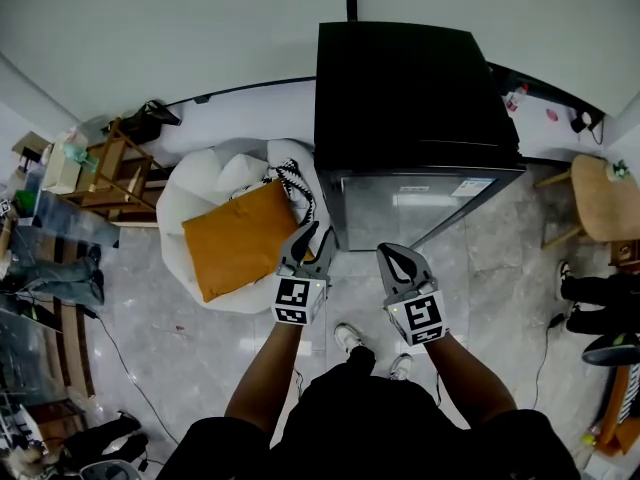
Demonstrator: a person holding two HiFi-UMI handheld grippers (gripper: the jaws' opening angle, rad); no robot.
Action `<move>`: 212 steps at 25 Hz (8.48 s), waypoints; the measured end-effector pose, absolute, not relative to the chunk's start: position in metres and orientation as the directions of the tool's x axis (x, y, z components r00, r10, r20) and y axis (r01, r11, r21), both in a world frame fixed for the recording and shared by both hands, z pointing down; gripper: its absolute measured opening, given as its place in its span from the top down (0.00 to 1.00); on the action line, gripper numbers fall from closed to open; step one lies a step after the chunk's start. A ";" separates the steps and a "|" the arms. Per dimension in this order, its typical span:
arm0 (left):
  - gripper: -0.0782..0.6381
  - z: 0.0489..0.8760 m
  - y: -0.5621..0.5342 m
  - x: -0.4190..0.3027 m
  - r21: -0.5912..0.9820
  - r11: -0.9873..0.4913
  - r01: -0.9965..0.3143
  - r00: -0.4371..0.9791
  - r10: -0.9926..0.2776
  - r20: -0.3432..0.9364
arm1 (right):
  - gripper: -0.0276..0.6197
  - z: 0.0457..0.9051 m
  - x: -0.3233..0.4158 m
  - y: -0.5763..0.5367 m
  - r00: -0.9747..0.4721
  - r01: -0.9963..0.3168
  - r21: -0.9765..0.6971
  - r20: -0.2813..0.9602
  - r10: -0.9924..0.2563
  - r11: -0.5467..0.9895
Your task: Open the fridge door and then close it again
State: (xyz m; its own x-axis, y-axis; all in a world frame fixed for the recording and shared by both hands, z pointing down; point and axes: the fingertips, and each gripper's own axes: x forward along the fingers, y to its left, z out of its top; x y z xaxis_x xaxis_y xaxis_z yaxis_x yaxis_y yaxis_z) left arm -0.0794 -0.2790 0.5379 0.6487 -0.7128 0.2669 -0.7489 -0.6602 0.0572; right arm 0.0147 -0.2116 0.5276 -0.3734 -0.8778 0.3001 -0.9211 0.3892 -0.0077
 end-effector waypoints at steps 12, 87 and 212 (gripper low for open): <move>0.71 0.564 -0.319 -0.071 0.087 -0.676 -0.732 0.663 -0.677 0.320 | 0.94 0.541 0.006 -0.222 -0.383 -0.918 -0.024 0.321 -0.866 0.397; 0.74 0.564 -0.189 -0.059 0.126 -0.584 -0.802 0.581 -0.715 0.389 | 0.94 0.516 0.027 -0.111 -0.510 -0.853 -0.023 0.247 -0.824 0.522; 0.86 0.510 0.003 -0.016 0.061 -0.563 -0.824 0.557 -0.784 0.274 | 0.94 0.512 0.078 0.023 -0.472 -0.878 -0.019 0.199 -0.859 0.478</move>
State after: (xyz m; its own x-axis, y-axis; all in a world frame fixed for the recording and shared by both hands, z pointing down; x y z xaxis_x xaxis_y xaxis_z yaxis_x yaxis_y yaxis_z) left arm -0.0162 0.0033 0.5098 0.5566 -0.7844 0.2737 -0.8240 -0.5633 0.0612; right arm 0.0783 0.0228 0.5123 -0.4719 -0.8590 0.1986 -0.8781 0.4781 -0.0187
